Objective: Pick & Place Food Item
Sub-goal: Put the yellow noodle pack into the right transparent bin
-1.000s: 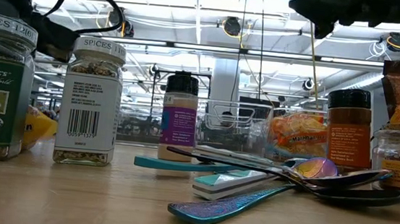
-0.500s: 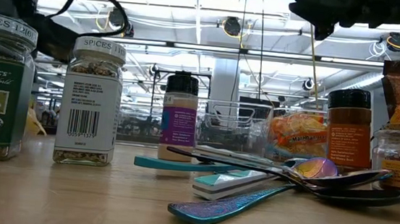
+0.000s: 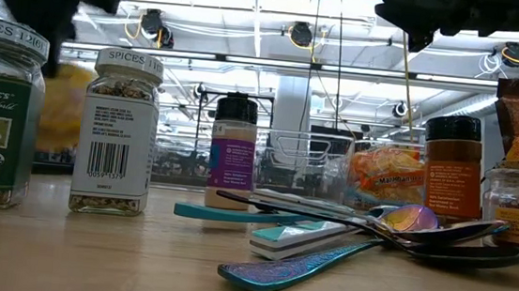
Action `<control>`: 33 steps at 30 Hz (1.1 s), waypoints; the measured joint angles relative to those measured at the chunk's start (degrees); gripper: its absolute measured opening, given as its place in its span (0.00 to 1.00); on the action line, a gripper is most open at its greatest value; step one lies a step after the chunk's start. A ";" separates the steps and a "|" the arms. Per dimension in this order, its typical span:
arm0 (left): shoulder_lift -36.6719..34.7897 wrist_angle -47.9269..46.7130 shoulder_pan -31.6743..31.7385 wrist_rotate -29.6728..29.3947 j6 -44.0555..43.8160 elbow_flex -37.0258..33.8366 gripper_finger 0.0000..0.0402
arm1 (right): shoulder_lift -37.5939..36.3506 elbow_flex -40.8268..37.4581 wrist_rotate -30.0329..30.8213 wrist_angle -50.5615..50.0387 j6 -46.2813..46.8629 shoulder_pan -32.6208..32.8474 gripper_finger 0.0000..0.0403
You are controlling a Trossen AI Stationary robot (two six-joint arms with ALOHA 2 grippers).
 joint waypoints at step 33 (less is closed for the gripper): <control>15.80 45.89 16.26 -19.53 70.10 15.09 0.02 | 24.69 20.50 -3.57 3.17 12.86 -15.71 0.71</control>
